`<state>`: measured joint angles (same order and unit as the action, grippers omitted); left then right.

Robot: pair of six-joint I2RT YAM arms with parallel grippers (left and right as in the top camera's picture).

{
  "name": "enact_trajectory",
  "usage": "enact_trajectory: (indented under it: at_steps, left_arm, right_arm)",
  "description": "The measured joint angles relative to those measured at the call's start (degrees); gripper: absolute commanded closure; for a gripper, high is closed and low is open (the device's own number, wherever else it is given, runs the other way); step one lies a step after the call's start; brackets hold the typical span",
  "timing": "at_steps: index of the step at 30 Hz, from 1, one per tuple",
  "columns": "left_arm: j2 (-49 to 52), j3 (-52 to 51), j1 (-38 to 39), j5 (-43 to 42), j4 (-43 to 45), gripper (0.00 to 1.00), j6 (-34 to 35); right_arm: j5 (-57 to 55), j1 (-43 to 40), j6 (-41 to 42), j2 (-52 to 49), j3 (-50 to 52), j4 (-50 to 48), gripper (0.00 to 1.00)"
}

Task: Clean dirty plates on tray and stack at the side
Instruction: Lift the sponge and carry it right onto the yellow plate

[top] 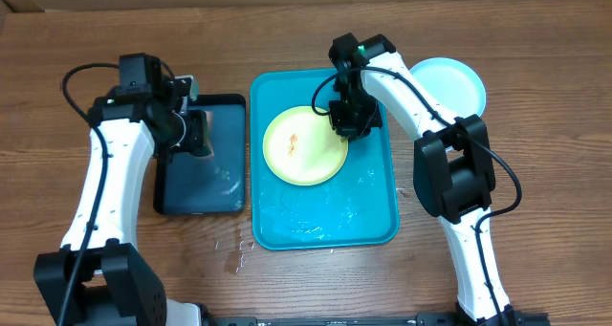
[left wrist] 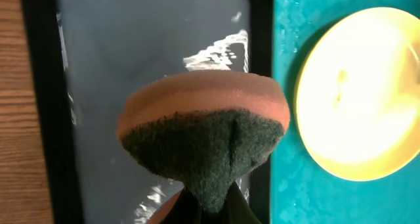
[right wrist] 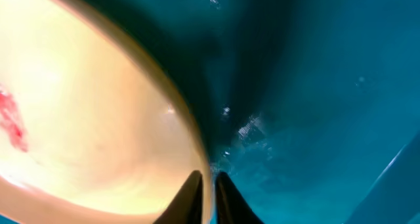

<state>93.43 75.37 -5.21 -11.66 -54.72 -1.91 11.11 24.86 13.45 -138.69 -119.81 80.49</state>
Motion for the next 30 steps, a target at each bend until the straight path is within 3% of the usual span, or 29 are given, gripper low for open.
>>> enact_trajectory:
  at_steps: [30]
  left_arm:
    - [4.3,1.4,4.1,4.0,1.3,0.96,2.0]
  right_arm:
    - [4.1,0.0,0.9,0.0,0.0,1.0,0.96]
